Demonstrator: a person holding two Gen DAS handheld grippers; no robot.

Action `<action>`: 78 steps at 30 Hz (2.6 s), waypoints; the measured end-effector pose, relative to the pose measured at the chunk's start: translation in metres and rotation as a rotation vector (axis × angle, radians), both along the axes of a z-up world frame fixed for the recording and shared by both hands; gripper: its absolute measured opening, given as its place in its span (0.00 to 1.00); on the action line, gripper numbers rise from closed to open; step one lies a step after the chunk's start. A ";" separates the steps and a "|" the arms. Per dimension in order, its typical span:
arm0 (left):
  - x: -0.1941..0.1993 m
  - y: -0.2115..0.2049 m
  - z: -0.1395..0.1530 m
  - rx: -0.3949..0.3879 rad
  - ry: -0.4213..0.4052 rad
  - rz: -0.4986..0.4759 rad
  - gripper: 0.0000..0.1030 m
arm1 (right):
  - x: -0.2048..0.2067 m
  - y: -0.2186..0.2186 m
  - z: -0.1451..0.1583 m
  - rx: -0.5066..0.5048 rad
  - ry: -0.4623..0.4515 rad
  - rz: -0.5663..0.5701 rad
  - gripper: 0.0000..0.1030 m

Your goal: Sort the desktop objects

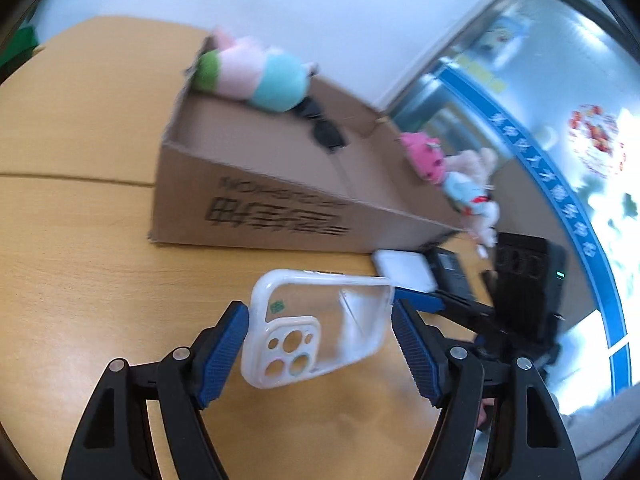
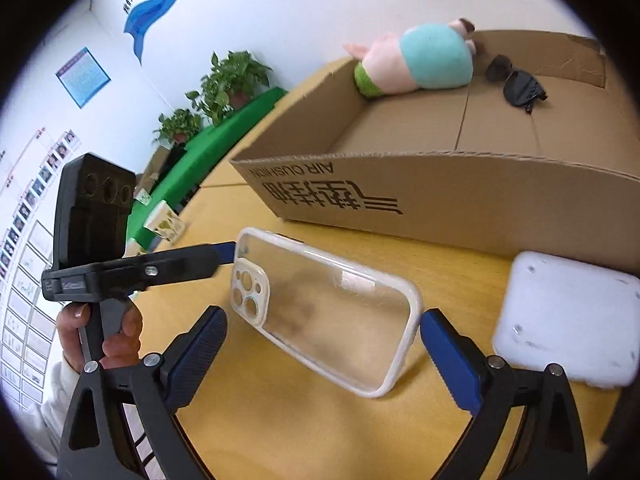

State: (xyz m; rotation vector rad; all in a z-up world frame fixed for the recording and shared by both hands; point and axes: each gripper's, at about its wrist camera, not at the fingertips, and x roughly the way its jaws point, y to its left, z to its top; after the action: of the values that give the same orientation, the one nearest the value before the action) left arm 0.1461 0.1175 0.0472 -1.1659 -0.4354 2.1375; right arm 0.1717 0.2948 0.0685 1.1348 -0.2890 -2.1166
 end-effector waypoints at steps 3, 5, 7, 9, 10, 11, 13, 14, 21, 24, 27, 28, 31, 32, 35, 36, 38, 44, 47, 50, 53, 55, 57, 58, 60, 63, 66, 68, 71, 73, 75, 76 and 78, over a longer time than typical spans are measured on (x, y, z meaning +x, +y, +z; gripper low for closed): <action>0.013 -0.006 -0.001 0.026 -0.035 -0.024 0.70 | 0.014 0.010 0.007 -0.044 0.009 0.020 0.95; 0.019 -0.009 -0.005 0.051 -0.056 -0.026 0.70 | 0.024 0.014 0.008 -0.072 0.001 0.043 0.95; 0.025 -0.011 -0.008 0.068 -0.069 -0.028 0.70 | 0.033 0.009 0.008 -0.077 -0.003 0.067 0.95; 0.030 -0.011 -0.010 0.080 -0.080 -0.033 0.70 | 0.041 0.005 0.006 -0.078 -0.005 0.096 0.95; 0.032 -0.011 -0.011 0.080 -0.083 -0.031 0.70 | 0.044 0.003 0.005 -0.082 -0.006 0.111 0.95; 0.031 -0.011 -0.012 0.070 -0.087 -0.021 0.70 | 0.047 0.003 0.005 -0.078 -0.003 0.114 0.95; 0.021 -0.012 -0.017 0.029 -0.113 0.009 0.70 | 0.044 0.003 0.001 -0.045 -0.007 0.091 0.95; 0.014 -0.011 -0.021 0.012 -0.125 0.013 0.70 | 0.036 0.004 -0.004 -0.027 -0.026 0.061 0.95; -0.018 0.010 -0.046 -0.045 -0.210 -0.014 0.69 | -0.001 -0.006 -0.028 0.051 -0.097 0.031 0.96; -0.016 0.016 -0.040 -0.074 -0.159 -0.010 0.69 | -0.003 -0.012 -0.028 0.076 -0.086 0.030 0.97; -0.006 0.018 -0.020 -0.019 -0.093 -0.039 0.69 | 0.000 0.002 -0.018 0.029 -0.040 0.013 0.97; -0.001 0.019 -0.013 0.002 -0.070 -0.060 0.69 | 0.003 0.006 -0.013 0.017 -0.014 0.009 0.97; 0.015 0.021 0.000 0.059 -0.024 -0.124 0.69 | 0.018 0.028 0.009 -0.032 0.061 0.000 0.97; 0.018 0.020 0.001 0.082 -0.025 -0.136 0.69 | 0.022 0.033 0.013 -0.049 0.065 0.004 0.97; 0.025 0.013 -0.009 0.126 -0.057 -0.133 0.69 | 0.038 0.045 0.014 -0.102 0.053 0.051 0.97; 0.025 0.012 -0.013 0.113 -0.069 -0.116 0.69 | 0.044 0.047 0.011 -0.075 0.058 0.053 0.97; 0.020 0.009 -0.028 0.078 -0.116 -0.073 0.69 | 0.046 0.048 -0.001 -0.016 0.043 0.033 0.97; 0.002 0.021 -0.053 -0.030 -0.219 -0.023 0.41 | 0.019 0.044 -0.020 0.112 0.025 -0.068 0.83; 0.002 0.025 -0.058 -0.066 -0.216 -0.025 0.25 | 0.003 0.037 -0.035 0.183 -0.011 -0.076 0.44; 0.002 0.023 -0.059 -0.103 -0.207 -0.002 0.10 | 0.002 0.032 -0.037 0.252 0.024 -0.077 0.36; 0.003 0.022 -0.056 -0.120 -0.186 0.000 0.09 | 0.001 0.033 -0.039 0.286 0.038 -0.079 0.26; 0.004 0.023 -0.050 -0.119 -0.164 0.008 0.07 | 0.001 0.039 -0.040 0.267 0.022 -0.090 0.24; 0.005 0.021 -0.033 -0.107 -0.117 0.024 0.06 | 0.002 0.041 -0.037 0.261 0.017 -0.099 0.24; 0.004 0.019 -0.023 -0.100 -0.092 0.027 0.06 | 0.005 0.044 -0.034 0.243 0.017 -0.104 0.24; 0.003 0.018 -0.003 -0.093 -0.038 0.028 0.06 | 0.010 0.047 -0.020 0.210 0.039 -0.122 0.24; -0.004 0.020 0.037 -0.105 0.059 0.035 0.06 | 0.013 0.054 0.012 0.156 0.107 -0.150 0.24; -0.022 0.024 0.069 -0.092 0.128 0.028 0.06 | 0.005 0.060 0.049 0.128 0.200 -0.179 0.24; -0.037 0.026 0.089 -0.094 0.176 0.019 0.06 | -0.007 0.064 0.068 0.121 0.251 -0.195 0.24; -0.064 0.031 0.120 -0.094 0.245 0.022 0.06 | -0.038 0.065 0.098 0.138 0.334 -0.210 0.24; -0.087 0.032 0.135 -0.097 0.268 0.026 0.06 | -0.060 0.067 0.108 0.139 0.362 -0.211 0.24; -0.113 0.037 0.145 -0.129 0.284 0.038 0.06 | -0.086 0.065 0.115 0.141 0.375 -0.160 0.24; -0.129 0.037 0.148 -0.142 0.276 0.048 0.06 | -0.101 0.063 0.117 0.134 0.374 -0.157 0.24; -0.151 0.033 0.150 -0.151 0.266 0.063 0.06 | -0.126 0.059 0.118 0.138 0.367 -0.146 0.24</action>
State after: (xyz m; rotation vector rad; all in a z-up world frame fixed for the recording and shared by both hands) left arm -0.0045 0.1504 0.1970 -0.9390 -0.1958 2.3735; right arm 0.0452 0.3540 0.1869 0.7961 -0.0556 -2.4540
